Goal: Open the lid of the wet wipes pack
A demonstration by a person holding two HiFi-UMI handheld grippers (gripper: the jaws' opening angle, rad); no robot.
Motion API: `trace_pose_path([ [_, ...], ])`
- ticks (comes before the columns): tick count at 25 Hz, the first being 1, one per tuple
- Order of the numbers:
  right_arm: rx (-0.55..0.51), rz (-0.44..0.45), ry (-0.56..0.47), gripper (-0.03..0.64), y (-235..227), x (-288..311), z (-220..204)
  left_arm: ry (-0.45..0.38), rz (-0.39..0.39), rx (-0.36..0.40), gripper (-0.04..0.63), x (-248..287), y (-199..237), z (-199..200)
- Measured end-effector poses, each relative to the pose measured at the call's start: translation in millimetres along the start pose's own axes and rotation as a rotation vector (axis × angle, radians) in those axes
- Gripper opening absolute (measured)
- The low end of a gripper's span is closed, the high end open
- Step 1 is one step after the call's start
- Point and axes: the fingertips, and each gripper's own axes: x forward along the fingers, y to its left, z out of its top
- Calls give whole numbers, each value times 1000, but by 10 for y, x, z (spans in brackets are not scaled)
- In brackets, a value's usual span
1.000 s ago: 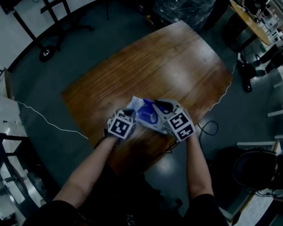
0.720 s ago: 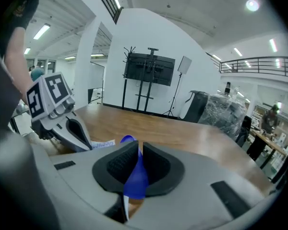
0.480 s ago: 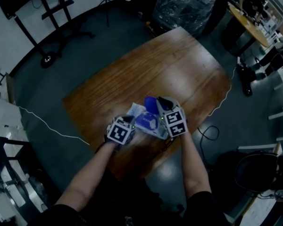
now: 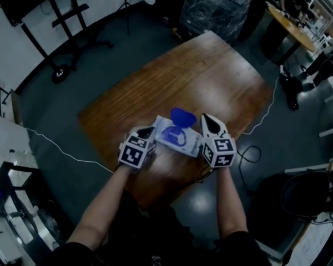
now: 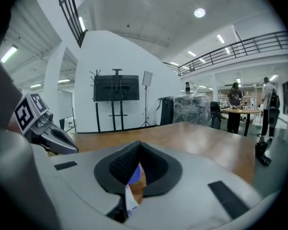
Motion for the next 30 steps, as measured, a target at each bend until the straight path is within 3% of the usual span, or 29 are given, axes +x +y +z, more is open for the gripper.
trace_pose_path([
  [8, 62, -43, -103, 9, 652, -829, 431, -182, -118, 67, -8, -745, -432, 439],
  [16, 52, -85, -153, 8, 1633, -1445, 626, -327, -254, 129, -8, -1640, -654, 506],
  [30, 66, -145, -257, 8, 2787, -2364, 812, -421, -391, 183, -8, -2799, -957, 152],
])
